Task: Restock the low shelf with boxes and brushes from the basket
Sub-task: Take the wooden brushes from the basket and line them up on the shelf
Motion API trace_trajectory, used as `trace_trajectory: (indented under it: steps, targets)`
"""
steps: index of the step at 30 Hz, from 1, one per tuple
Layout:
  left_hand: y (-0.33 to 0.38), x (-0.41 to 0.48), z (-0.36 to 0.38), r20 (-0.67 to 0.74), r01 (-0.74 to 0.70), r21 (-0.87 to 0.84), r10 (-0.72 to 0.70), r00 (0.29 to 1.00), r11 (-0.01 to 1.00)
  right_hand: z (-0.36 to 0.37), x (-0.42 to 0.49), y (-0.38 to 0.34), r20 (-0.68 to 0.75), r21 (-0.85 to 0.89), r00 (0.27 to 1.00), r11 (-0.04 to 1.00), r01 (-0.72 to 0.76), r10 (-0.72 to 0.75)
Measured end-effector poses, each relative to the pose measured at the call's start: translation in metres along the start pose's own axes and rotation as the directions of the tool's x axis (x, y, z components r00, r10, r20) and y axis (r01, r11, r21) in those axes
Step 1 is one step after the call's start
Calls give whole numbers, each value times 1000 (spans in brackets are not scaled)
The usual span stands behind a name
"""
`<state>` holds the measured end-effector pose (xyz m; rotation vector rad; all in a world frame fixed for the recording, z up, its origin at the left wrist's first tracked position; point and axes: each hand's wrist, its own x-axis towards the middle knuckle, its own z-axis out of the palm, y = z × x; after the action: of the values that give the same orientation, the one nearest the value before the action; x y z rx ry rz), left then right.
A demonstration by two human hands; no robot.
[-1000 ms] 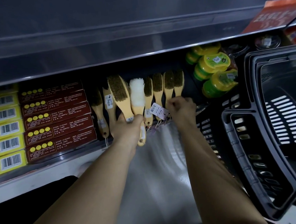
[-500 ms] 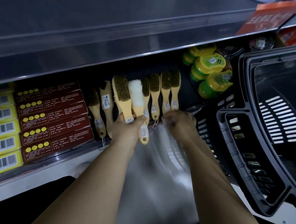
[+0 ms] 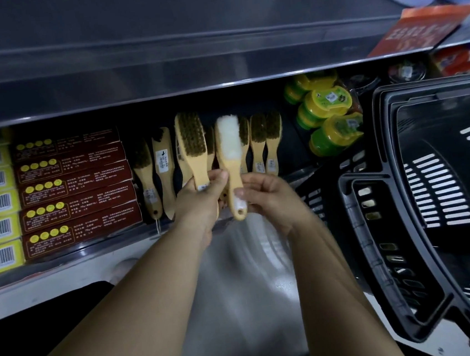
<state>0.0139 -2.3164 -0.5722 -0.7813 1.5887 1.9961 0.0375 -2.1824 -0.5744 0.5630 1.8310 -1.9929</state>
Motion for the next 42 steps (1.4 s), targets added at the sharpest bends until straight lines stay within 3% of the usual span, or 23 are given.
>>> trace_trajectory:
  steps: [2, 5, 6, 8, 12, 16, 21, 23, 25, 26, 28, 30, 31, 33, 36, 39, 42]
  targets:
    - [-1, 2, 1, -13, 8, 6, -8, 1000, 1000, -12, 11, -1, -280, -40, 959, 999, 27, -37]
    - [-6, 6, 0, -83, -9, 106, 18, 996, 994, -38, 40, 1, -728, -82, 684, 996, -21, -45]
    - [-8, 6, -1, -106, -7, 127, 20, 994, 992, -47, 49, 3, -788, -134, 612, 989, -68, -64]
    - [-9, 8, -4, -138, 6, 128, 12, 990, 992, -62, 65, 7, -814, -213, 573, 968, -135, -99]
    - [-8, 12, -10, -189, 0, 118, 22, 982, 993, -75, 83, 13, -761, -306, 632, 939, -156, -143]
    - [-6, 14, -11, -214, 2, 56, 10, 977, 998, -81, 93, 19, -771, -283, 618, 952, -113, -156]
    - [-8, 16, -9, -168, 14, -2, -14, 986, 1000, -88, 91, 22, -699, -362, 701, 915, -177, -141]
    - [-9, 17, -9, -134, 15, -6, -16, 991, 1000, -83, 83, 18, -729, -381, 663, 906, -186, -170]
    - [-10, 16, -11, -107, 22, 4, -22, 994, 1000, -67, 67, 14, -733, -483, 610, 862, -155, -301]
    - [-11, 16, -13, -109, 24, 21, -22, 994, 999, -55, 58, 13, -699, -528, 620, 842, -110, -357]
    - [-11, 15, -17, -140, 25, 36, -20, 990, 999, -19, 40, 15, -572, -477, 766, 879, -17, -295]
    - [-8, 10, -21, -170, 19, 19, -15, 985, 1000, 20, 26, 23, -317, -336, 944, 941, -23, -90]
    - [-6, 7, -22, -175, 15, 14, -12, 984, 1000, 37, 19, 24, -199, -276, 980, 960, -49, -7]
    - [-3, 2, -27, -176, -2, 28, 7, 984, 1000, 57, 9, 23, -32, -134, 997, 988, -71, 67]
    - [0, 1, -39, -225, -27, 41, 36, 974, 999, 67, 2, 13, 156, -8, 988, 1000, -19, 20]
    - [1, 3, -49, -299, -42, 97, 70, 952, 994, 81, 10, 5, 99, -160, 995, 986, 41, -26]
    - [0, 7, -62, -442, -94, 201, 176, 879, 975, 109, 28, 5, -4, -324, 995, 942, 89, -95]
